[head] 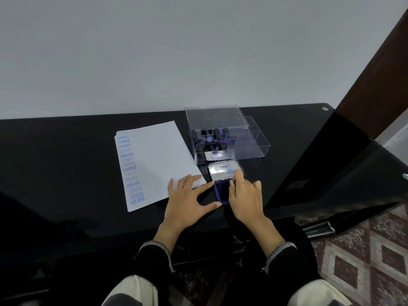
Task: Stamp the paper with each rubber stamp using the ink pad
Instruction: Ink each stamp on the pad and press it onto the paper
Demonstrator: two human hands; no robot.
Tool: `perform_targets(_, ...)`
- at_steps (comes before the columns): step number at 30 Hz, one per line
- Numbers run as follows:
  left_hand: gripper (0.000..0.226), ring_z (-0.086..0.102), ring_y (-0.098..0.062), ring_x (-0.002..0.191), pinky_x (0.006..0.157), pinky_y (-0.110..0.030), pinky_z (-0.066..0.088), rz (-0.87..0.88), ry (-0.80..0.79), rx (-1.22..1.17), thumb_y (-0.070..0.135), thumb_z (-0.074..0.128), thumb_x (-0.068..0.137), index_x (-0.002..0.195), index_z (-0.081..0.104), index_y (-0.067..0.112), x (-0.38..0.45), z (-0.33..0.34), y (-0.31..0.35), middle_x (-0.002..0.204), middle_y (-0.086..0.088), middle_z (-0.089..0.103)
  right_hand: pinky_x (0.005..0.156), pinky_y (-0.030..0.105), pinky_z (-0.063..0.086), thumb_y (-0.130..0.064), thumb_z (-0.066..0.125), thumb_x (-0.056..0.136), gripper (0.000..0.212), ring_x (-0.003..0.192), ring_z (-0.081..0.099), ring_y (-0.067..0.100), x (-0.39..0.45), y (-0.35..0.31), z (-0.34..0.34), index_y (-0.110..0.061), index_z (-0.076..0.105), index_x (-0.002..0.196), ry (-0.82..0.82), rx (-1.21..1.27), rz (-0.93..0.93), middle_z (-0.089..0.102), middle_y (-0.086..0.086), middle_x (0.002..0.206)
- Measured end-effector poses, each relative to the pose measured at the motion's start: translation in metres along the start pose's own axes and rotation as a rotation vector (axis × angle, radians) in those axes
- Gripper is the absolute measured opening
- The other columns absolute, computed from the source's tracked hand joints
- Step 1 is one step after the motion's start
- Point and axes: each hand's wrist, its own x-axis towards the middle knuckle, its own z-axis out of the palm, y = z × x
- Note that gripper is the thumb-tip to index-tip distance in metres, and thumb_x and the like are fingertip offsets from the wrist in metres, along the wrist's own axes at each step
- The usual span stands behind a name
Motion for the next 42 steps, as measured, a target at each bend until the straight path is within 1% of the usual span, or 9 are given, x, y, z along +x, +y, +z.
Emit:
perform_targets(14, 0.073, 0.013, -0.01, 0.144, 0.119, -0.05, -0.004, 0.018, -0.02, -0.02, 0.087, 0.035, 0.075, 0.138, 0.042, 0.051, 0.001, 0.0, 0.0, 0.151, 0.015, 0.029, 0.084, 0.04, 0.036, -0.016, 0.039, 0.093, 0.006, 0.064, 0.047, 0.026, 0.037, -0.008, -0.02, -0.016, 0.036, 0.088, -0.197, -0.043, 0.005, 0.053, 0.0, 0.069)
perform_targets(16, 0.063, 0.022, -0.008, 0.142, 0.12, -0.045, -0.001, 0.008, 0.003, -0.153, 0.078, 0.038, 0.082, 0.133, 0.05, 0.044, 0.002, -0.003, 0.001, 0.148, 0.014, 0.036, 0.084, 0.041, 0.035, -0.018, 0.04, 0.093, 0.004, 0.067, 0.049, 0.027, 0.038, -0.009, -0.02, -0.016, 0.037, 0.09, -0.207, -0.037, 0.034, 0.058, 0.003, 0.073)
perform_targets(19, 0.03, 0.042, -0.003, 0.127, 0.119, -0.041, 0.017, -0.09, 0.202, -0.471, 0.046, 0.049, 0.096, 0.119, 0.064, 0.032, 0.002, -0.004, -0.002, 0.13, 0.015, 0.053, 0.074, 0.038, 0.034, -0.02, 0.041, 0.095, 0.005, 0.067, 0.051, 0.026, 0.036, -0.013, -0.019, -0.015, 0.041, 0.097, -0.097, -0.039, 0.069, 0.06, 0.002, 0.074)
perform_targets(22, 0.019, 0.048, -0.005, 0.117, 0.108, -0.035, 0.037, -0.263, 0.407, -0.566, 0.022, 0.052, 0.098, 0.112, 0.065, 0.026, 0.002, -0.014, -0.013, 0.119, 0.014, 0.056, 0.056, 0.03, 0.032, -0.019, 0.043, 0.1, 0.009, 0.059, 0.048, 0.017, 0.03, -0.037, -0.017, -0.016, 0.038, 0.093, 0.086, 0.337, 0.077, 0.05, -0.002, 0.067)
perform_targets(26, 0.025, 0.049, -0.019, 0.123, 0.107, -0.037, 0.036, -0.526, 0.533, -0.333, 0.01, 0.057, 0.091, 0.111, 0.065, 0.023, 0.003, -0.038, -0.041, 0.127, 0.003, 0.057, 0.054, 0.021, 0.038, -0.018, 0.043, 0.101, 0.004, 0.065, 0.049, 0.012, 0.035, -0.082, -0.005, -0.016, 0.041, 0.099, 0.028, 0.783, 0.097, 0.054, 0.001, 0.078)
perform_targets(29, 0.039, 0.035, -0.031, 0.133, 0.111, -0.046, 0.027, -0.77, 0.457, -0.256, 0.016, 0.062, 0.087, 0.125, 0.056, 0.021, 0.003, -0.053, -0.061, 0.144, -0.009, 0.04, 0.057, 0.017, 0.039, -0.019, 0.041, 0.101, 0.003, 0.07, 0.05, 0.013, 0.041, -0.093, 0.013, -0.015, 0.041, 0.101, -0.03, 0.801, 0.095, 0.054, 0.001, 0.08)
perform_targets(31, 0.05, 0.033, -0.037, 0.131, 0.106, -0.045, 0.031, -0.866, 0.364, -0.273, 0.019, 0.063, 0.086, 0.133, 0.046, 0.018, 0.002, -0.064, -0.072, 0.148, -0.015, 0.031, 0.055, 0.02, 0.037, -0.02, 0.039, 0.102, 0.005, 0.067, 0.049, 0.012, 0.043, -0.096, 0.024, -0.015, 0.04, 0.102, -0.074, 0.776, 0.087, 0.054, 0.002, 0.079)
perform_targets(35, 0.055, 0.04, -0.037, 0.119, 0.076, -0.039, 0.039, -0.927, 0.23, -0.309, 0.021, 0.063, 0.087, 0.134, 0.036, 0.014, 0.012, -0.084, -0.08, 0.136, -0.018, 0.037, 0.049, 0.019, 0.034, -0.021, 0.038, 0.102, 0.005, 0.06, 0.043, 0.011, 0.044, -0.101, 0.031, -0.016, 0.039, 0.1, -0.094, 0.768, 0.072, 0.052, 0.002, 0.075)
perform_targets(42, 0.038, 0.06, -0.031, 0.098, 0.072, -0.039, 0.049, -0.987, 0.188, -0.507, 0.015, 0.054, 0.093, 0.125, 0.04, 0.002, 0.024, -0.092, -0.091, 0.123, -0.014, 0.055, 0.047, 0.014, 0.036, -0.019, 0.038, 0.102, 0.003, 0.061, 0.045, 0.01, 0.041, -0.101, 0.034, -0.017, 0.038, 0.1, -0.094, 0.754, 0.069, 0.053, 0.001, 0.077)
